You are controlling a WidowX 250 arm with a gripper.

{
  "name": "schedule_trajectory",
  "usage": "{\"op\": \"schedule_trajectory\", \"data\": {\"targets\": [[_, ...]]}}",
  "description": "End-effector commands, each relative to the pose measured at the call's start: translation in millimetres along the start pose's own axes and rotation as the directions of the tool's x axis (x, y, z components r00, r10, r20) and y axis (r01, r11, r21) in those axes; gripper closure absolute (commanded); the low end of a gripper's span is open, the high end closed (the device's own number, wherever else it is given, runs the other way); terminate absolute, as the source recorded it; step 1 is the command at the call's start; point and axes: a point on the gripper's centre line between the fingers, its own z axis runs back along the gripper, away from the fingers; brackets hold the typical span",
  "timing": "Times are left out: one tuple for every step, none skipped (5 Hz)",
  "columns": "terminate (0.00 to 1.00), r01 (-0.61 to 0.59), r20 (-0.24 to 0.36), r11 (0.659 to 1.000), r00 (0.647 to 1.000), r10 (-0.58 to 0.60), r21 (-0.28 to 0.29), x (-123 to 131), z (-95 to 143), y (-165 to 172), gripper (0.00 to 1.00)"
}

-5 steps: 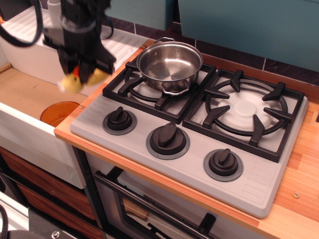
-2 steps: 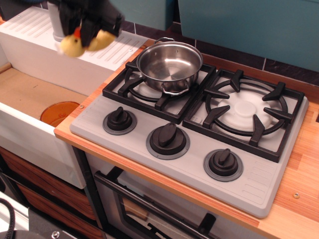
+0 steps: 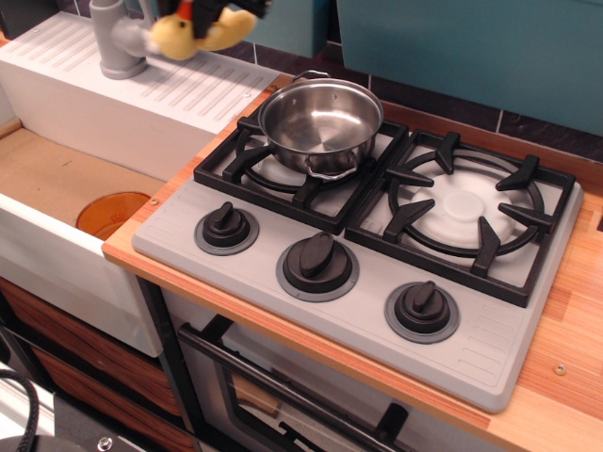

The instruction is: Put pan on stove and put stuffedduck in pan

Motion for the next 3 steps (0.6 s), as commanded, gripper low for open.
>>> {"op": "schedule_trajectory", "data": {"targets": [[0.0,-0.03,0.068,0.999,0.997,0.032,-0.032,26,4,-31,1.0],[0.0,-0.024,0.075,0.999,0.997,0.027,-0.036,33,4,-38,1.0],[0.0,-0.014,0.09,0.999,0.996,0.018,-0.04,39,2,-40,1.0]]}}
